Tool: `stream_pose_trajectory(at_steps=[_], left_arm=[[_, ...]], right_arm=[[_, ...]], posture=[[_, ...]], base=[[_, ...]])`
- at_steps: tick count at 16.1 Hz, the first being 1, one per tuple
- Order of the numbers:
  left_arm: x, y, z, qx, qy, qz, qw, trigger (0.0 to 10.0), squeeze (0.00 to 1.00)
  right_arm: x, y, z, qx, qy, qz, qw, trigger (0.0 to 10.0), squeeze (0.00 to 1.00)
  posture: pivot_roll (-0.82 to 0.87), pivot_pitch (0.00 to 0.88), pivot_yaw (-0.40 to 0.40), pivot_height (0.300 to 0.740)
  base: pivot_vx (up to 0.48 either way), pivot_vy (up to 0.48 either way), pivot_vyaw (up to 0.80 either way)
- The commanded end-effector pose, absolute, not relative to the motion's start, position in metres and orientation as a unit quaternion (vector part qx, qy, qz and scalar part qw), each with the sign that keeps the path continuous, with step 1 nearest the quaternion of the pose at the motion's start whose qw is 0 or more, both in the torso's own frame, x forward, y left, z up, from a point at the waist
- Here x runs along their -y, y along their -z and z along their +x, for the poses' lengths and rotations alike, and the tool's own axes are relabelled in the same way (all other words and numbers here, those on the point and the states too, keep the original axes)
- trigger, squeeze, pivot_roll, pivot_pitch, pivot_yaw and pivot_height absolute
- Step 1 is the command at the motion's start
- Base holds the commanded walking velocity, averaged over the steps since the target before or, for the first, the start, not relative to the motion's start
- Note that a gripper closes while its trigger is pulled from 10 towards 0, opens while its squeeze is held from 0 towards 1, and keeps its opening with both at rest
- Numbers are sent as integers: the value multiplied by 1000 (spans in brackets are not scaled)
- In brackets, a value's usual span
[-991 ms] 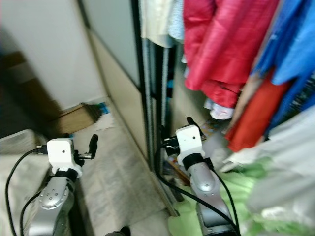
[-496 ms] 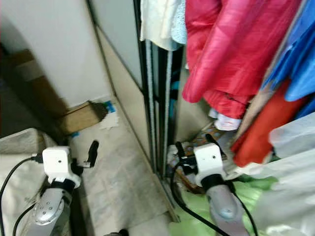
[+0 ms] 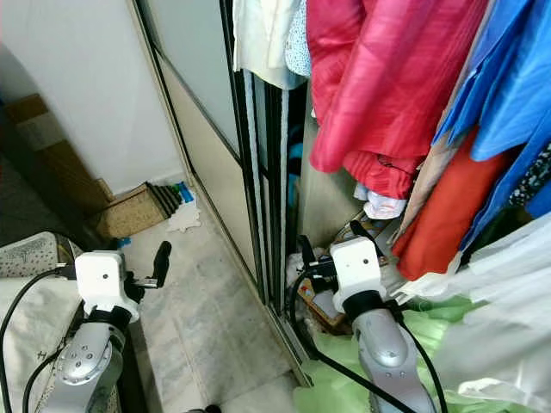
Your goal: Clean up the room
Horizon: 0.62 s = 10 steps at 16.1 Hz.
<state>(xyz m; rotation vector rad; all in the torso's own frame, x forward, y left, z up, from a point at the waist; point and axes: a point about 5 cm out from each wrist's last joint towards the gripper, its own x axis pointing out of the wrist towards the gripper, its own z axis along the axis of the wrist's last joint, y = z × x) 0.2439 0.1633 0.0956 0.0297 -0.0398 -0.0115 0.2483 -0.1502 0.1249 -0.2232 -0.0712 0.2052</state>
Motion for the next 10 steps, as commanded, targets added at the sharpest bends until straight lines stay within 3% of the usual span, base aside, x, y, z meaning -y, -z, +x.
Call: stream_pose_trajectory(at_steps=[1,4,10], left_arm=[[-167,-90,241,5,-1,19,1000,10000,0],[-169,-89,242,3,-1,21,1000,10000,0],[-165,-90,242,3,6,20,1000,10000,0]], right_arm=[[148,-119,247,22,-104,-107,989,10000,0],[145,-119,248,22,-109,-105,988,10000,0],[140,-115,249,18,-117,-110,987,10000,0]], posture=[[30,109,28,740],[26,115,27,740],[33,117,25,740]], base=[[0,0,0],[0,0,0],[0,0,800]])
